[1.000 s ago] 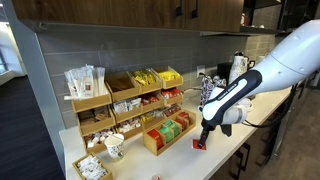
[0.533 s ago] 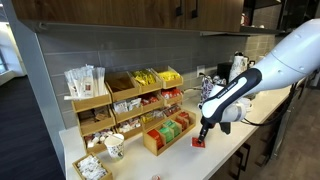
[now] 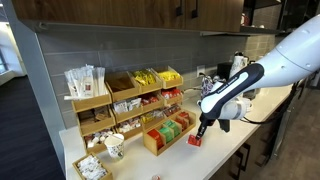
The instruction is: Pick up the red sachet from the kitchen counter and put it in the forwardmost tray in the second slot from the right
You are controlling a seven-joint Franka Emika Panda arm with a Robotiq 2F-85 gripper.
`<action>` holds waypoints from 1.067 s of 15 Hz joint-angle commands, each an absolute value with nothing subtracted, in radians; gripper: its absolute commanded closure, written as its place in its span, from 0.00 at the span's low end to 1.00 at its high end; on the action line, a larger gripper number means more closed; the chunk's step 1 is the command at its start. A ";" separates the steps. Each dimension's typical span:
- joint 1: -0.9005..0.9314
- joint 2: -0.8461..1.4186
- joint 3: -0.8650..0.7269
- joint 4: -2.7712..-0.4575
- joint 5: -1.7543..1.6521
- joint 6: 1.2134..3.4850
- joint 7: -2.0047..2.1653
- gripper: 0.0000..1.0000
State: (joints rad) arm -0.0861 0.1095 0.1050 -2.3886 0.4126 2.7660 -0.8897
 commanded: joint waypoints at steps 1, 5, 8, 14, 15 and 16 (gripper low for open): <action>-0.078 0.034 0.108 -2.437 0.458 2.767 -0.929 1.00; -0.055 -0.013 0.070 -2.467 0.363 2.819 -0.825 1.00; -0.074 0.010 0.085 -2.432 0.372 2.800 -0.852 0.99; -0.045 0.016 0.060 -2.435 0.348 2.838 -0.828 1.00; -0.066 0.023 0.089 -2.432 0.373 2.875 -0.841 1.00; -0.063 0.031 0.088 -2.433 0.355 2.923 -0.823 1.00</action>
